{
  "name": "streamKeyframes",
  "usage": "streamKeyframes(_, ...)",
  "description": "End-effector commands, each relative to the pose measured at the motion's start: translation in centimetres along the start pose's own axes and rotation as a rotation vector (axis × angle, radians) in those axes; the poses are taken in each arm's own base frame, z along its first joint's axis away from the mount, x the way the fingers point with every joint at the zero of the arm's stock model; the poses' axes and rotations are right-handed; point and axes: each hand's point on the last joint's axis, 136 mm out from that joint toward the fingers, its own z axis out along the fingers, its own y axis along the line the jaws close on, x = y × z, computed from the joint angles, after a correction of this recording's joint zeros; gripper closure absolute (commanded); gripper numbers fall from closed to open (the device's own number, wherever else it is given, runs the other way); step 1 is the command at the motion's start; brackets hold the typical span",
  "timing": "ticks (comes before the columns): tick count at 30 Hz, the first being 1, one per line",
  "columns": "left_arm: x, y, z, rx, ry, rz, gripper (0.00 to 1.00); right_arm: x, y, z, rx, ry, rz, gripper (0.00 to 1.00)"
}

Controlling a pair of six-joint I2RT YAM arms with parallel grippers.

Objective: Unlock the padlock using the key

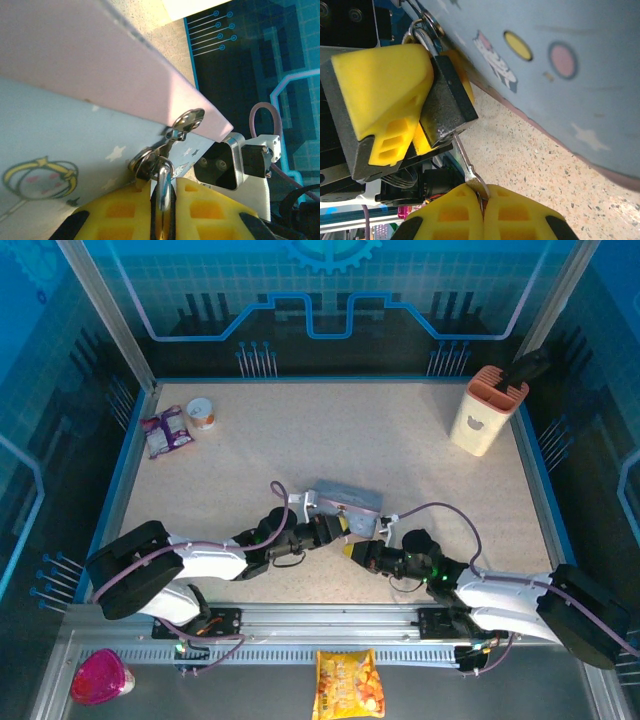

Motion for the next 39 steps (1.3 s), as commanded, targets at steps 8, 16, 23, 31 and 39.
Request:
streamKeyframes(8, 9.8, 0.9, -1.5, 0.018, 0.413, 0.084, 1.0, -6.1, 4.4, -0.7, -0.106, -0.276, -0.037, 1.0)
streamKeyframes(16, 10.3, 1.5, -1.6, 0.007, 0.434, 0.113, 1.0, -6.0, 4.3, -0.6, -0.099, -0.267, -0.033, 1.0)
streamKeyframes(23, 11.4, 0.8, -1.2, 0.032, 0.474, 0.121, 1.0, -6.4, 4.4, -0.5, -0.1, -0.275, -0.036, 1.0)
streamKeyframes(31, 12.0, 1.5, -0.8, 0.009, 0.492, 0.112, 1.0, -6.9, 5.0, -0.5, -0.115, -0.288, -0.042, 1.0)
streamKeyframes(39, 12.6, 2.5, -0.3, -0.014, 0.506, 0.08, 1.0, -7.5, 5.6, -0.6, -0.129, -0.303, -0.046, 1.0)
